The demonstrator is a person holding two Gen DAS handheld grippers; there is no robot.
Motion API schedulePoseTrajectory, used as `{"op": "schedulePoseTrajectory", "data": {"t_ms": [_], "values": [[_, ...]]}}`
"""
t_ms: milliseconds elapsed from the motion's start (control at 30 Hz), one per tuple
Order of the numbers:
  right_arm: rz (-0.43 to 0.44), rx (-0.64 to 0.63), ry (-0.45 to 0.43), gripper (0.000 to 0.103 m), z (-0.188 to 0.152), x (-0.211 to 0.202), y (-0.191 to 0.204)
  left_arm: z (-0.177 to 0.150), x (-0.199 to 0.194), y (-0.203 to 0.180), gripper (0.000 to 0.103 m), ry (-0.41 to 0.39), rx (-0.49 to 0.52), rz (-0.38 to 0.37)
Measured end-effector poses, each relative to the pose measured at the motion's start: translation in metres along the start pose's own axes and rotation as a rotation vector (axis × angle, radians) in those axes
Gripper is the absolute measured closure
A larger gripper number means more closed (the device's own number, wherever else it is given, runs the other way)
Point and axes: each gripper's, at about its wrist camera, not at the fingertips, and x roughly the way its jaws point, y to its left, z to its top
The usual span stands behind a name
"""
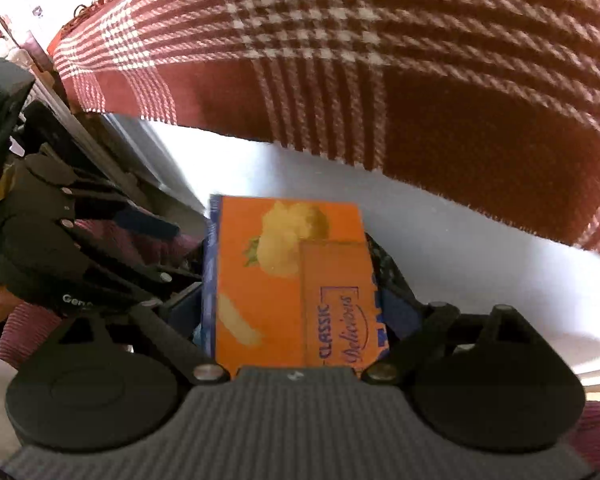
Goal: Collect trash
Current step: 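Lower the box and wipes packet below the table edge and open both tools, then grasp the large gold foil wrapper with the left tool while the right tool grasps a small gold foil piece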
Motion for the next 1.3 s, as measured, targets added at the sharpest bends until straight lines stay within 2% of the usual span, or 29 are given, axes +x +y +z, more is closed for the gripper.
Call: {"op": "schedulePoseTrajectory", "data": {"t_ms": [233, 433, 533, 567, 700, 800, 900, 1000, 1133, 1267, 1300], "values": [[0.003, 0.042, -0.034, 0.002, 0.007, -0.014, -0.011, 0.014, -0.016, 0.005, 0.014, -0.048, 0.011, 0.002], [-0.011, 0.022, -0.101, 0.002, 0.017, -0.038, -0.009, 0.027, -0.056, 0.000, 0.014, -0.131, 0.053, -0.013], [-0.013, -0.008, -0.165, 0.002, 0.025, -0.062, -0.004, 0.033, -0.089, 0.003, 0.012, -0.215, 0.083, -0.058], [-0.011, -0.017, -0.186, 0.002, 0.030, -0.069, -0.001, 0.036, -0.101, 0.004, 0.008, -0.256, 0.091, -0.077], [-0.036, -0.051, -0.317, 0.002, 0.046, -0.107, 0.004, 0.054, -0.141, 0.013, 0.002, -0.411, 0.073, -0.118], [-0.103, -0.047, -0.423, 0.002, 0.061, -0.132, -0.001, 0.076, -0.155, 0.020, 0.001, -0.514, 0.039, -0.111], [-0.206, -0.026, -0.498, 0.003, 0.074, -0.146, -0.011, 0.096, -0.159, 0.026, 0.001, -0.565, -0.017, -0.094], [-0.275, 0.038, -0.538, 0.008, 0.088, -0.154, -0.027, 0.119, -0.157, 0.025, 0.001, -0.581, -0.080, -0.090], [-0.312, 0.116, -0.539, 0.018, 0.105, -0.147, -0.046, 0.159, -0.147, 0.027, 0.001, -0.615, -0.164, -0.122], [-0.321, 0.181, -0.530, 0.029, 0.118, -0.134, -0.063, 0.207, -0.129, 0.029, 0.013, -0.594, -0.238, -0.180], [-0.313, 0.204, -0.527, 0.035, 0.124, -0.127, -0.067, 0.218, -0.128, 0.027, 0.015, -0.598, -0.253, -0.202]]}}
